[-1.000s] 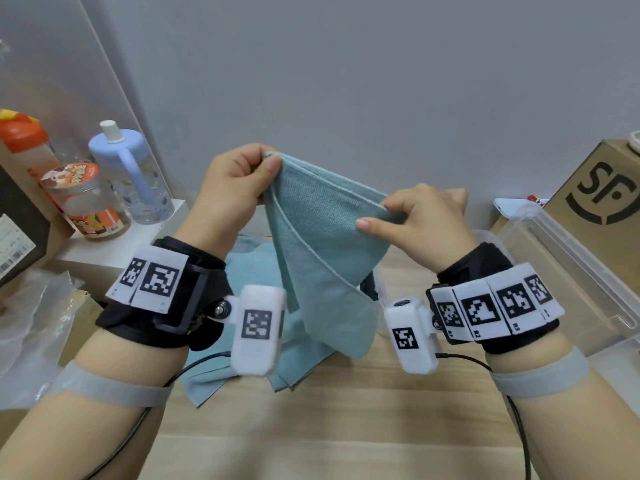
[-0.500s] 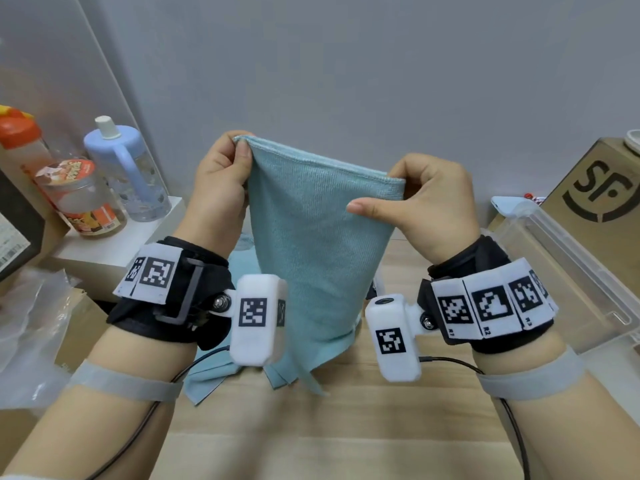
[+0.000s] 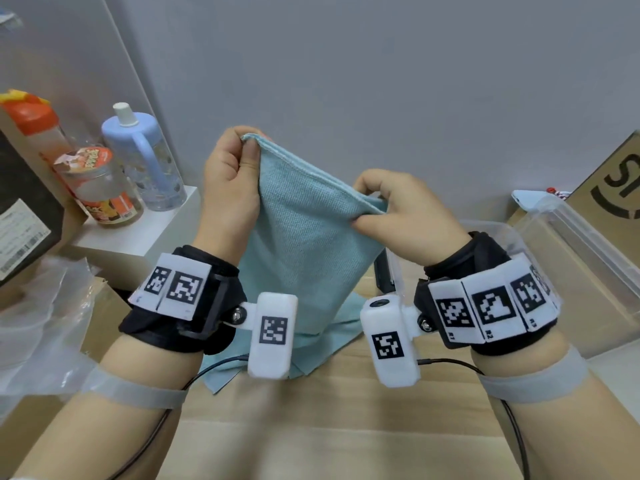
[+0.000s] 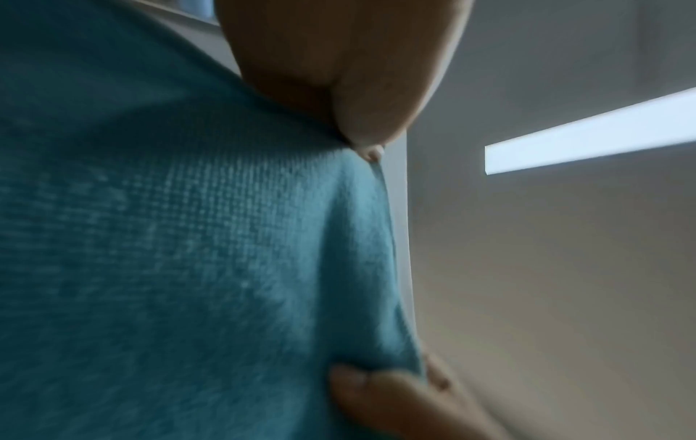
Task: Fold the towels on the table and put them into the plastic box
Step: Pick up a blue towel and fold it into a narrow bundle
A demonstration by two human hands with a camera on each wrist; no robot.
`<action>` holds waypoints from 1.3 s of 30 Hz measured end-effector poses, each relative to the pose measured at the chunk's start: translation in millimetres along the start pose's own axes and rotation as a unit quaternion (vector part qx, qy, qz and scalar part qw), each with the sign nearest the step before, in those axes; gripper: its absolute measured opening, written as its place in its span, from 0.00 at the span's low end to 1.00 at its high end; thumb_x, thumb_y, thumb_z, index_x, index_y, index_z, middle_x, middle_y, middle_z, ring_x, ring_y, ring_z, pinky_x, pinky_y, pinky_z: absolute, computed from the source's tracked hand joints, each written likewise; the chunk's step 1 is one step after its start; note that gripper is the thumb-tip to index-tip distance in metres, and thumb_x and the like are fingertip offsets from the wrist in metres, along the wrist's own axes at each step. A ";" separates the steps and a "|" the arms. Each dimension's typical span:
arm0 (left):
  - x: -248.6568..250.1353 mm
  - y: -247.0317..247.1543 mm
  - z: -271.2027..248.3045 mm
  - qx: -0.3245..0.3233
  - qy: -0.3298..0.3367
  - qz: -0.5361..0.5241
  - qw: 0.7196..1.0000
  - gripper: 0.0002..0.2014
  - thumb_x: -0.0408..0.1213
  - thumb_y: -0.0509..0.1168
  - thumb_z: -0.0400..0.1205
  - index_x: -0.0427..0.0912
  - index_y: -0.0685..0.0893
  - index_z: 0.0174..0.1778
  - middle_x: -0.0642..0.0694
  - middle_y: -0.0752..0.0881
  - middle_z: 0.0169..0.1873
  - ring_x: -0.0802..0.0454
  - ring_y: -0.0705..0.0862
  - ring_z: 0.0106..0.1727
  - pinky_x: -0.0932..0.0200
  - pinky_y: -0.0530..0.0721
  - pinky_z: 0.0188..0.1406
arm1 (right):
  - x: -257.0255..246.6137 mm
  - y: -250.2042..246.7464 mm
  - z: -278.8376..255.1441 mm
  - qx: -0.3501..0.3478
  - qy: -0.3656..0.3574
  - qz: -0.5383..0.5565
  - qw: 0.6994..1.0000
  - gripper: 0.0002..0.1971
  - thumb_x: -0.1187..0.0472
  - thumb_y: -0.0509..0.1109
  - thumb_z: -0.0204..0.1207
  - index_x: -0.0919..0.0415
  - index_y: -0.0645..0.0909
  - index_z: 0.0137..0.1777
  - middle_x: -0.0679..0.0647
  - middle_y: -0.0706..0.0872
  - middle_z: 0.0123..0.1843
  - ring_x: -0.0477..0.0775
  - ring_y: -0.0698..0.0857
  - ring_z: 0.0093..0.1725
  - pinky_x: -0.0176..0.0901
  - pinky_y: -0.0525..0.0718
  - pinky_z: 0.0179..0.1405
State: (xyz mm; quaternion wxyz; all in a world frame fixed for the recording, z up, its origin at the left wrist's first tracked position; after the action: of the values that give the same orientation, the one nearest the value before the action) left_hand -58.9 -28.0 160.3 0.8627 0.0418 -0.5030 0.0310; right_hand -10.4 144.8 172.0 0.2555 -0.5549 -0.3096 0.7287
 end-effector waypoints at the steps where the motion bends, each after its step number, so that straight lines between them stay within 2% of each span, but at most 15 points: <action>1: 1.5 -4.4 0.1 0.017 0.022 0.045 0.999 0.09 0.34 0.52 0.85 0.49 0.74 0.41 0.57 0.75 0.34 0.69 0.73 0.35 0.73 0.72 0.42 | -1.7 4.4 2.0 0.002 0.001 -0.004 1.000 0.11 0.70 0.66 0.66 0.51 0.74 0.34 0.44 0.76 0.30 0.47 0.74 0.35 0.41 0.69 0.34; 6: -4.1 -17.6 5.6 0.044 0.058 0.102 0.992 0.09 0.35 0.52 0.86 0.50 0.73 0.41 0.60 0.74 0.34 0.72 0.73 0.35 0.75 0.70 0.42 | -7.5 27.9 8.5 -0.043 0.034 0.131 0.990 0.21 0.78 0.54 0.62 0.48 0.73 0.39 0.45 0.80 0.35 0.49 0.78 0.37 0.39 0.74 0.36; 10: -22.4 -18.0 8.7 0.025 -0.009 0.021 0.999 0.12 0.37 0.53 0.86 0.54 0.75 0.39 0.58 0.76 0.34 0.67 0.74 0.36 0.70 0.73 0.43 | -19.4 33.4 6.7 -0.065 0.065 0.256 0.962 0.07 0.63 0.62 0.65 0.62 0.80 0.39 0.49 0.81 0.33 0.45 0.78 0.33 0.32 0.74 0.32; 12: -31.5 -14.3 5.6 -0.003 -0.049 -0.023 0.999 0.10 0.37 0.54 0.86 0.52 0.77 0.41 0.55 0.79 0.36 0.62 0.76 0.37 0.65 0.76 0.42 | -24.5 35.5 5.2 -0.067 0.052 0.242 0.967 0.12 0.58 0.69 0.74 0.69 0.80 0.43 0.55 0.80 0.37 0.49 0.78 0.37 0.37 0.75 0.38; 14: -39.5 -13.7 -1.6 -0.026 -0.081 -0.051 0.995 0.08 0.34 0.58 0.84 0.50 0.78 0.43 0.53 0.80 0.37 0.63 0.78 0.37 0.69 0.77 0.39 | -24.2 40.3 5.1 -0.048 0.057 0.253 0.965 0.13 0.60 0.70 0.74 0.73 0.80 0.48 0.60 0.81 0.41 0.53 0.79 0.41 0.42 0.77 0.41; 18: -64.5 -33.0 -25.9 0.028 -0.172 -0.067 0.982 0.06 0.36 0.65 0.80 0.52 0.78 0.40 0.56 0.80 0.37 0.63 0.78 0.36 0.70 0.74 0.34 | -14.4 45.9 6.3 0.031 0.095 0.295 0.950 0.12 0.57 0.68 0.69 0.67 0.78 0.43 0.61 0.80 0.41 0.56 0.79 0.41 0.48 0.78 0.43; 21: -97.5 -36.2 -62.7 0.000 -0.311 -0.098 0.945 0.08 0.47 0.63 0.80 0.52 0.77 0.37 0.55 0.81 0.35 0.61 0.79 0.34 0.65 0.72 0.35 | -8.1 46.9 0.1 0.063 0.114 0.347 0.929 0.05 0.60 0.67 0.76 0.58 0.76 0.39 0.54 0.81 0.37 0.49 0.81 0.37 0.39 0.80 0.37; 23: -124.6 -37.1 -98.4 -0.024 -0.402 -0.086 0.911 0.10 0.54 0.64 0.77 0.53 0.78 0.45 0.54 0.83 0.46 0.58 0.82 0.47 0.58 0.70 0.48 | -8.8 45.2 -3.6 0.087 0.106 0.407 0.903 0.06 0.64 0.63 0.79 0.57 0.75 0.40 0.51 0.81 0.36 0.44 0.82 0.34 0.34 0.81 0.34; 25: -143.1 -38.8 -139.0 -0.037 -0.501 -0.086 0.860 0.19 0.58 0.63 0.76 0.53 0.77 0.58 0.51 0.82 0.57 0.57 0.81 0.56 0.56 0.72 0.51 | -10.5 41.5 -5.2 0.109 0.084 0.474 0.870 0.06 0.65 0.61 0.80 0.58 0.76 0.42 0.51 0.82 0.37 0.45 0.83 0.36 0.35 0.83 0.38; 27: -148.7 -27.7 -173.0 -0.070 -0.572 -0.165 0.800 0.22 0.58 0.58 0.79 0.45 0.82 0.58 0.44 0.87 0.50 0.51 0.87 0.45 0.59 0.83 0.39 | -11.2 36.1 -7.5 0.127 0.061 0.535 0.833 0.05 0.65 0.61 0.80 0.60 0.76 0.43 0.52 0.83 0.37 0.46 0.84 0.37 0.39 0.85 0.40; 29: -147.3 -14.4 -194.7 -0.063 -0.611 -0.220 0.758 0.28 0.59 0.53 0.80 0.38 0.89 0.40 0.40 0.89 0.31 0.48 0.88 0.28 0.61 0.83 0.20 | -7.2 28.8 -12.2 0.141 0.046 0.579 0.802 0.04 0.65 0.60 0.80 0.62 0.75 0.45 0.54 0.83 0.40 0.50 0.84 0.40 0.43 0.86 0.44; 31: -149.2 -8.1 -206.0 -0.055 -0.619 -0.254 0.741 0.31 0.59 0.57 0.78 0.35 0.89 0.25 0.41 0.87 0.23 0.50 0.86 0.20 0.62 0.80 0.14 | 1.9 20.9 -18.7 0.152 0.033 0.600 0.784 0.03 0.64 0.60 0.80 0.62 0.75 0.46 0.57 0.82 0.43 0.52 0.83 0.44 0.46 0.86 0.48; 33: -158.1 -0.8 -211.8 -0.075 -0.623 -0.321 0.710 0.26 0.57 0.77 0.63 0.35 0.90 0.38 0.44 0.89 0.31 0.53 0.87 0.25 0.64 0.84 0.22 | 15.7 13.5 -27.3 0.167 0.031 0.603 0.779 0.04 0.63 0.60 0.78 0.63 0.75 0.47 0.58 0.82 0.44 0.54 0.83 0.46 0.48 0.85 0.51; 35: -173.7 -6.9 -220.6 -0.099 -0.626 -0.330 0.700 0.38 0.58 0.84 0.46 0.40 0.88 0.48 0.47 0.88 0.36 0.57 0.85 0.28 0.69 0.81 0.26 | 37.2 8.5 -39.4 0.191 0.044 0.613 0.765 0.04 0.63 0.61 0.78 0.63 0.75 0.47 0.58 0.82 0.44 0.54 0.83 0.47 0.49 0.84 0.52; 39: -188.9 -14.6 -235.4 -0.117 -0.633 -0.252 0.722 0.29 0.48 0.87 0.33 0.45 0.91 0.29 0.51 0.88 0.25 0.58 0.84 0.24 0.69 0.76 0.23 | 101.5 9.3 -75.7 0.234 0.107 0.616 0.745 0.06 0.65 0.60 0.79 0.61 0.78 0.45 0.53 0.87 0.38 0.51 0.86 0.41 0.46 0.86 0.48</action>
State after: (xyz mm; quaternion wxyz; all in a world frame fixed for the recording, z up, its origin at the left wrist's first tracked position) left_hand 53.3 -20.4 -120.2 0.3176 0.0759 -0.9026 -0.2805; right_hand 36.8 223.8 84.6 -0.0955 -0.6218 0.3087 0.7134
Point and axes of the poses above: each hand's wrist, its own z-axis towards the middle knuckle, its own y-axis out of the palm, x = y × z, the point moved 6 cm from there along z, towards the middle knuckle
